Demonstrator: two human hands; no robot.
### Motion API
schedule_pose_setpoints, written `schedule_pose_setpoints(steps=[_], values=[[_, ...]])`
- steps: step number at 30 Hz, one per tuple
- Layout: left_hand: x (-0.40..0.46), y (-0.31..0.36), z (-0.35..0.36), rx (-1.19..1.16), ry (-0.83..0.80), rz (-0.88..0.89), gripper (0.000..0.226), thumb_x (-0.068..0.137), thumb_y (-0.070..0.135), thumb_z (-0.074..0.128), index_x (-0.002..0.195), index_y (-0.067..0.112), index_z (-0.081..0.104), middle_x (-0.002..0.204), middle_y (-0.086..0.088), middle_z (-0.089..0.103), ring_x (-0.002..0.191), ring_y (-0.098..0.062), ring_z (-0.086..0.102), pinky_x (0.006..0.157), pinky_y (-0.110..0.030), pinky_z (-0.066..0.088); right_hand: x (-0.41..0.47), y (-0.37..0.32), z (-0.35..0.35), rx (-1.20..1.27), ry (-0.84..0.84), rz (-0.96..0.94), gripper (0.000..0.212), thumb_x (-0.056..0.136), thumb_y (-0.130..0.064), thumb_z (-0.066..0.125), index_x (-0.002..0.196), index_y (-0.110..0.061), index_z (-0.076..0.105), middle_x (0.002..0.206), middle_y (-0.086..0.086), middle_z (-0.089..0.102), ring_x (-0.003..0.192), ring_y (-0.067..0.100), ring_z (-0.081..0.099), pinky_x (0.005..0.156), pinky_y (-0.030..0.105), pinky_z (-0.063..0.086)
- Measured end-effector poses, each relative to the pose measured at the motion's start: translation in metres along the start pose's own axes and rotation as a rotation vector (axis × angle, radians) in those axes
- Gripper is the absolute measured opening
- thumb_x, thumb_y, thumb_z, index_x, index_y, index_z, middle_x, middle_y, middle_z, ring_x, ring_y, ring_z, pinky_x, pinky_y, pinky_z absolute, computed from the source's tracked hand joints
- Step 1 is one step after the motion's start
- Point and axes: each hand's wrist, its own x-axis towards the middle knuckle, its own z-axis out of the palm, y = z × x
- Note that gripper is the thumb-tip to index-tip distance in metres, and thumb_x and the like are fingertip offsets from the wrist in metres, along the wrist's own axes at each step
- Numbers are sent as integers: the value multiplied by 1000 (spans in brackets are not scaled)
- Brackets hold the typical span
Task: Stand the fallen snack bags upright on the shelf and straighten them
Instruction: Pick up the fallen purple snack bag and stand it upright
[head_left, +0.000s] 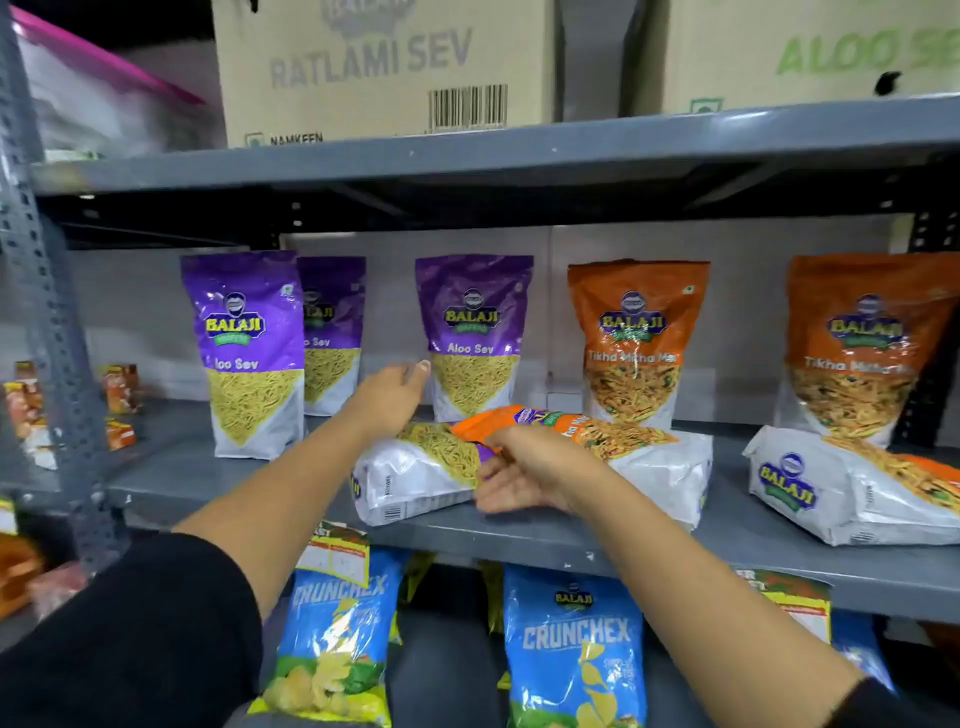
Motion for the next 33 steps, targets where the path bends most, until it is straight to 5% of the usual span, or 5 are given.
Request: schedule_pose_setpoints(steps=[8,14,18,23,33], values=[[6,-15,5,337,-357,-263,38,102,14,25,120,-2,55,127,-25,59,112,-36,58,93,-37,46,0,27,24,551,-222,198,36,98,-27,52,118,3,49,135,39,47,127,48,51,97,45,50],[32,-11,1,523,-542,-246,34,93,28,31,106,12,58,115,-8,58,95,-24,56,88,-35,45,29,41,44,907,16,2,36,94,-17,54,128,-7,62,124,13,70,108,28,67,86,39,55],[47,-24,-1,367,-623,-287,38,91,21,37,121,9,57,126,-10,58,109,-29,57,93,-35,46,44,36,56,902,181,-90,28,92,-13,57,117,-8,66,115,9,73,101,29,69,94,48,52],[57,-58,-12,15,-703,-399,19,84,26,55,77,12,66,67,-9,69,53,-23,65,52,-22,49,56,29,82,895,394,-95,38,78,-17,68,116,-10,66,107,14,75,94,34,72,85,53,56],[40,-95,-43,-394,-438,-157,45,79,40,65,110,8,71,113,1,71,105,-16,64,97,-23,48,54,13,142,905,466,-294,35,86,-20,68,120,-12,62,107,13,75,96,32,73,87,51,57]])
